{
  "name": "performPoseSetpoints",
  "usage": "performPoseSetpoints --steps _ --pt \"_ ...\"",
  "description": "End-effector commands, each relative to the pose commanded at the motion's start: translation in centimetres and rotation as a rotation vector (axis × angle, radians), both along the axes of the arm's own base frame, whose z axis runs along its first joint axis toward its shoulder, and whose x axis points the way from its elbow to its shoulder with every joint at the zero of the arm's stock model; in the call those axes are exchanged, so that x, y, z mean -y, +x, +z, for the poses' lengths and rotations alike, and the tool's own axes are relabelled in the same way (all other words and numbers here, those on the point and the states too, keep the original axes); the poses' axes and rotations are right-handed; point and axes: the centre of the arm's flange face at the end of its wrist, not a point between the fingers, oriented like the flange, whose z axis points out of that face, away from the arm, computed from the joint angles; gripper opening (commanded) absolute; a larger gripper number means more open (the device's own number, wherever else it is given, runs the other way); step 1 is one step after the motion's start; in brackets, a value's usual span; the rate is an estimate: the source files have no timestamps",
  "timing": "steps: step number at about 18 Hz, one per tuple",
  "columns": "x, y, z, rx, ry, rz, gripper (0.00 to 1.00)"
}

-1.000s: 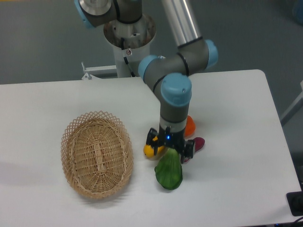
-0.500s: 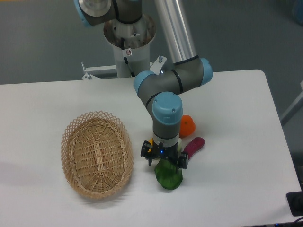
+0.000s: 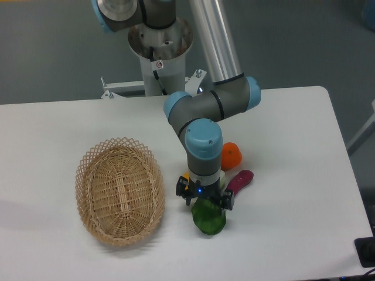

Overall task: Pick up the green vegetable from the table
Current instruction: 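Close the gripper on the bok choy leaves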

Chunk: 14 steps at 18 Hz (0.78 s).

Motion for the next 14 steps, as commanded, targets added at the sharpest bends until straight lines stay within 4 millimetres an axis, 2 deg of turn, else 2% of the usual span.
performPoseSetpoints --steps 1,5,7,9,14 --pt "-0.03 -0.03 0.26 -0.004 0.003 -0.001 0.67" --pt "-0.14 -0.15 0.47 -0.009 0.006 -0.006 0.44" --pt "-0.14 -0.15 0.47 -0.009 0.006 -0.010 0.36" --pt "-0.07 -0.22 0.57 -0.011 0.007 -0.010 0.32" --pt "-0.10 -0.22 1.13 -0.017 0.014 -0.012 0.32"
